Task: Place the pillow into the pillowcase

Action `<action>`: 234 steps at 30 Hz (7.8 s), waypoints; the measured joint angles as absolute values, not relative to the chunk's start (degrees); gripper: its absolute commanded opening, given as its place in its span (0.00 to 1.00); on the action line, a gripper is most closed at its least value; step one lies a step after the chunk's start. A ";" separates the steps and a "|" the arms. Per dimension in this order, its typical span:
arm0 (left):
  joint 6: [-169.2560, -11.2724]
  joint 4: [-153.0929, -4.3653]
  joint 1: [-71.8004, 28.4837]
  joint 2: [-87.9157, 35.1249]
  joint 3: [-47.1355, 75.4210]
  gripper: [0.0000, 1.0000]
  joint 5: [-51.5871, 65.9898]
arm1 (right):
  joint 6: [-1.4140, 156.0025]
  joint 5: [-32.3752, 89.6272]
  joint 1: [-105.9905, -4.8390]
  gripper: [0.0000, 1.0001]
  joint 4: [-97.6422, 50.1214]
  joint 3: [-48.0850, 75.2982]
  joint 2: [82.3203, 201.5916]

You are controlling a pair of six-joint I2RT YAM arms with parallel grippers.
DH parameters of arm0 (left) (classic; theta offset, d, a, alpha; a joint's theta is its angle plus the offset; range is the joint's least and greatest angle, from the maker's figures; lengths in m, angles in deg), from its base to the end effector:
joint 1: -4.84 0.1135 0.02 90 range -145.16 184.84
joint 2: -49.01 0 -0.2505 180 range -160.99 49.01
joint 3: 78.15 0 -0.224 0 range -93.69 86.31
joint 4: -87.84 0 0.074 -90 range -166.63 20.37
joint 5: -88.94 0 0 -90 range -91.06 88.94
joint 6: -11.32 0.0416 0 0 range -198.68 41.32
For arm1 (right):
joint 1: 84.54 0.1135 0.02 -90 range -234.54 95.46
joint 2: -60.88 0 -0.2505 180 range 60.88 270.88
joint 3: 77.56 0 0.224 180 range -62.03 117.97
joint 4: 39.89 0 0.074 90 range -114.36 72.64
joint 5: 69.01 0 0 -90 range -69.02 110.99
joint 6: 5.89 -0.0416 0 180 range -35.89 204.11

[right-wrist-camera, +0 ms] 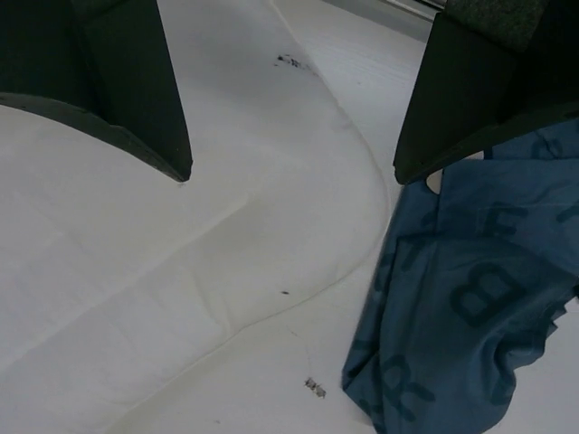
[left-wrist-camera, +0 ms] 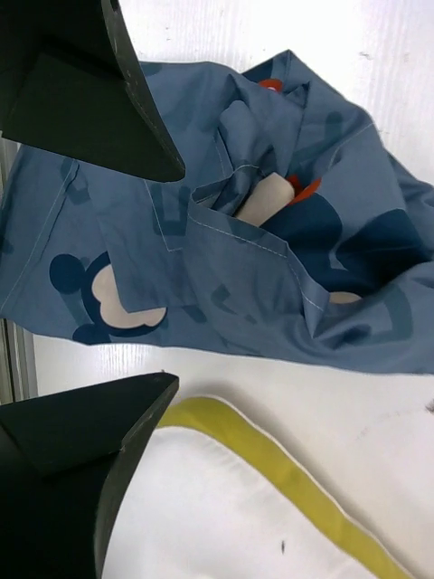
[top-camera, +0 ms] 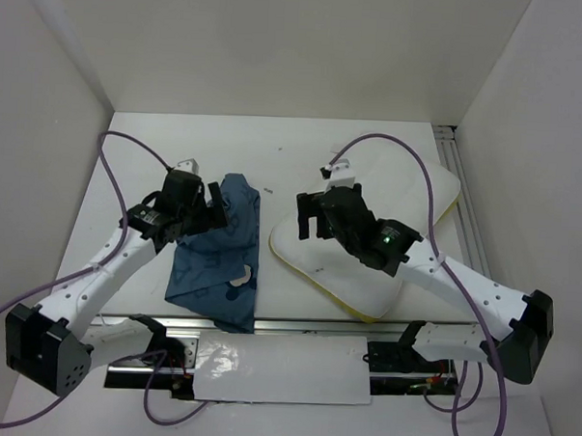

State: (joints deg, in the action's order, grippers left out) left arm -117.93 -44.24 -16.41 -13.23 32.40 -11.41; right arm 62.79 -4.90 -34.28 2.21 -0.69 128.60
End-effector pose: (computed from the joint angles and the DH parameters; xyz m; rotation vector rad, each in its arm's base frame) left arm 0.2009 -0.0701 0.2883 -0.4522 2.2468 -0.3501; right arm 0.1672 0.1727 0.3203 -0.2678 2.0765 0.2730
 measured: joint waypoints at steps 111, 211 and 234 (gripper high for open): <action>-111.79 -45.38 -19.26 -40.26 14.59 1.00 -1.01 | 62.79 16.19 -56.88 0.94 11.61 8.14 133.65; -120.31 -71.08 29.62 -20.26 -7.05 0.00 30.84 | 90.31 13.30 -58.21 0.11 -50.18 29.50 145.10; -116.18 -37.53 21.94 1.09 31.11 1.00 9.35 | 71.79 -0.18 -57.60 1.00 -24.45 -17.04 108.58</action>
